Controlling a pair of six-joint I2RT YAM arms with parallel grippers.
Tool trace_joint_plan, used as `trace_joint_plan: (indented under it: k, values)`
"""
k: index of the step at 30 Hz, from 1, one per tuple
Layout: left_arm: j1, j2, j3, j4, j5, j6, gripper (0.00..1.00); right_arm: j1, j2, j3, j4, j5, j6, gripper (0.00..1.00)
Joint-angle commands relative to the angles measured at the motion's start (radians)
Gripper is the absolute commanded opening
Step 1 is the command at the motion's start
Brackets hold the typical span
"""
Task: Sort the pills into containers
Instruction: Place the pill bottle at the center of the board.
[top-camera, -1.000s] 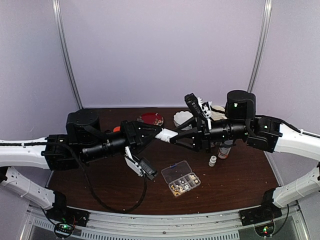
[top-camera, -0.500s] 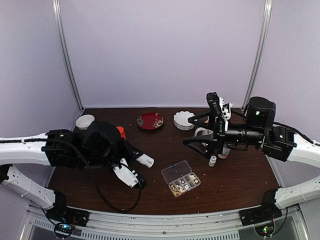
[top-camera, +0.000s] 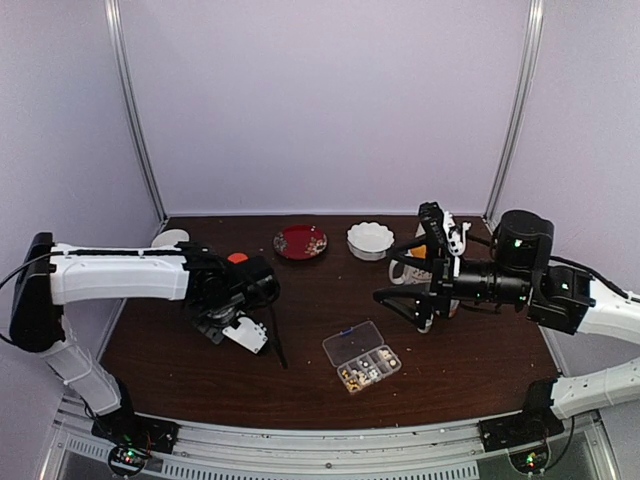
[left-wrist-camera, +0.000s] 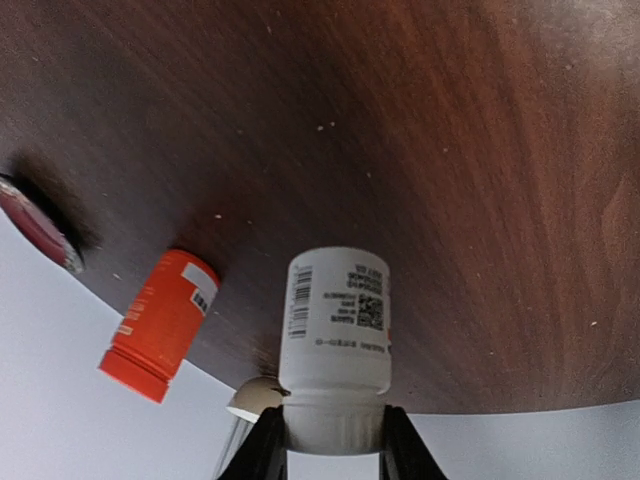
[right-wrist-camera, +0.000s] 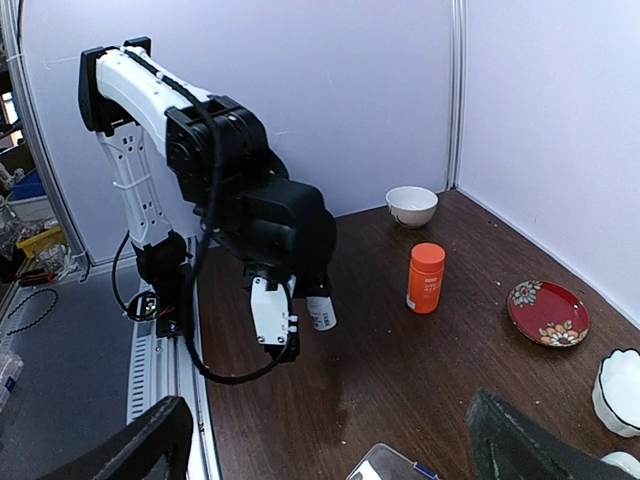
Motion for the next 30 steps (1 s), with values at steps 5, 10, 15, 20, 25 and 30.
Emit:
trace_joint_plan:
  k: [5,10,15,20,25,30]
  values:
    - [0.114,0.234,0.220,-0.240,0.042,-0.209,0.00,-0.007,-0.056,-0.044,0.058,0.001,0.012,1.00]
    - [0.167,0.339,0.307,-0.352,0.069,-0.268,0.00,-0.007,-0.076,-0.054,0.051,0.000,0.010,1.00]
    - [0.179,0.410,0.375,-0.390,0.139,-0.313,0.08,-0.007,-0.089,-0.067,0.056,0.005,0.005,1.00]
    - [0.198,0.461,0.425,-0.407,0.125,-0.361,0.06,-0.007,-0.088,-0.069,0.064,-0.003,0.004,1.00]
    - [0.201,0.464,0.435,-0.405,0.165,-0.367,0.63,-0.007,-0.076,-0.058,0.052,-0.013,0.002,1.00]
    - [0.200,0.441,0.444,-0.384,0.198,-0.372,0.98,-0.007,-0.086,-0.066,0.053,-0.007,0.006,1.00]
